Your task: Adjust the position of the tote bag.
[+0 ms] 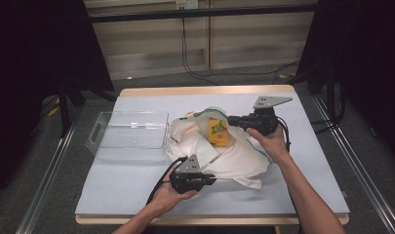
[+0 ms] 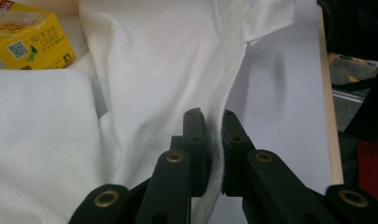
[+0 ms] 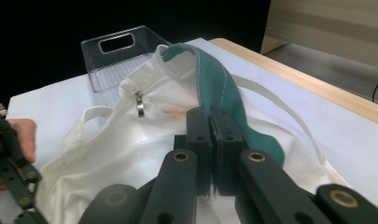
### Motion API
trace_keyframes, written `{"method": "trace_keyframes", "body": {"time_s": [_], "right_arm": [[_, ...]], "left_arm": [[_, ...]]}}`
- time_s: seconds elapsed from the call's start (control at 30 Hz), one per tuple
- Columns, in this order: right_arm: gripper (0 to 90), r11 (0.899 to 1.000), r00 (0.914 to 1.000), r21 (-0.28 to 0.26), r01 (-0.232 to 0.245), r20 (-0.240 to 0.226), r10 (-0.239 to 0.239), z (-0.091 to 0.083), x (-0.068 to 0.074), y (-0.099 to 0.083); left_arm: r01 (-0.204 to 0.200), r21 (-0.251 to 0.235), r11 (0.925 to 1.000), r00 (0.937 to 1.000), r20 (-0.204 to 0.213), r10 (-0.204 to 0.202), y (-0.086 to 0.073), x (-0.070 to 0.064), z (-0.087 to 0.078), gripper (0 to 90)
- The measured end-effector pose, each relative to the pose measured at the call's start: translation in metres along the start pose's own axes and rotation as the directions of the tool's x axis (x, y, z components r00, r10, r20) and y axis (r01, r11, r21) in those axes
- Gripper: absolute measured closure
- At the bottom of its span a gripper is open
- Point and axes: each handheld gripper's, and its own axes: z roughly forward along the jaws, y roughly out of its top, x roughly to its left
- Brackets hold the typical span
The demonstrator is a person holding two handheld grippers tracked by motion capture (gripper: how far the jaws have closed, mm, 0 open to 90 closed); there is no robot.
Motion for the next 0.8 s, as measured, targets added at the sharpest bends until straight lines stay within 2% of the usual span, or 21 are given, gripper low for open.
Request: {"method": "trace_keyframes", "body": {"time_s": [0.07, 0.1, 0.17, 0.2, 0.23, 0.37, 0.4, 0.5, 0.53, 0.57, 0.7, 0.8], "right_arm": [[87.0, 1.0, 1.0, 0.005, -0.005, 0.008, 0.005, 0.0, -0.005, 0.0], [87.1, 1.0, 0.9999, 0.009, -0.011, 0.012, 0.011, 0.001, -0.007, 0.0], [87.1, 1.0, 0.9996, 0.01, -0.019, 0.019, 0.018, 0.001, -0.013, 0.0], [87.1, 1.0, 0.9994, 0.008, -0.024, 0.024, 0.024, 0.0, -0.017, 0.001], [87.1, 0.999, 0.9991, 0.005, -0.034, 0.027, 0.034, 0.0, -0.021, 0.001], [87.1, 0.998, 0.9967, 0.011, -0.062, 0.052, 0.062, 0.0, -0.036, -0.002], [87.1, 0.997, 0.996, 0.008, -0.071, 0.056, 0.07, 0.0, -0.039, -0.003], [87.1, 0.997, 0.9946, 0.008, -0.081, 0.065, 0.081, 0.0, -0.046, -0.002], [87.1, 0.997, 0.9948, 0.01, -0.077, 0.068, 0.076, 0.0, -0.047, 0.0], [87.1, 0.997, 0.9946, 0.015, -0.074, 0.073, 0.073, 0.001, -0.049, 0.001], [87.1, 0.995, 0.992, 0.037, -0.095, 0.087, 0.092, 0.003, -0.059, 0.0], [87.1, 0.994, 0.99, 0.047, -0.098, 0.106, 0.093, 0.005, -0.065, 0.001]], "left_arm": [[-0.006, -0.007, 1.0, 1.0, 0.001, 0.006, 0.002, 0.0, -0.002, 84.7], [0.005, -0.018, 0.9998, 1.0, 0.003, -0.005, 0.003, 0.0, -0.003, 85.0], [-0.014, -0.01, 0.9999, 0.9999, 0.005, 0.014, 0.005, 0.0, -0.005, 85.2], [-0.004, -0.016, 0.9999, 1.0, 0.005, 0.004, 0.006, 0.0, -0.005, 85.2], [-0.013, -0.013, 0.9998, 0.9999, 0.006, 0.013, 0.006, 0.0, -0.006, 85.3], [-0.005, -0.035, 0.9994, 1.0, 0.007, 0.005, 0.011, -0.001, -0.009, 85.6], [-0.016, -0.025, 0.9996, 0.9999, 0.0, 0.016, 0.012, -0.001, -0.011, 85.7], [-0.007, -0.037, 0.9993, 0.9999, 0.009, 0.008, 0.012, -0.002, -0.01, 85.6], [-0.014, -0.023, 0.9996, 0.9998, 0.014, 0.014, 0.011, -0.002, -0.011, 85.2], [-0.005, -0.022, 0.9997, 0.9999, 0.012, 0.005, 0.011, -0.002, -0.01, 85.0], [-0.019, -0.019, 0.9996, 0.9997, 0.017, 0.019, 0.011, -0.004, -0.011, 85.1], [-0.014, -0.021, 0.9997, 0.9996, 0.023, 0.014, 0.012, -0.004, -0.012, 85.1]]}}
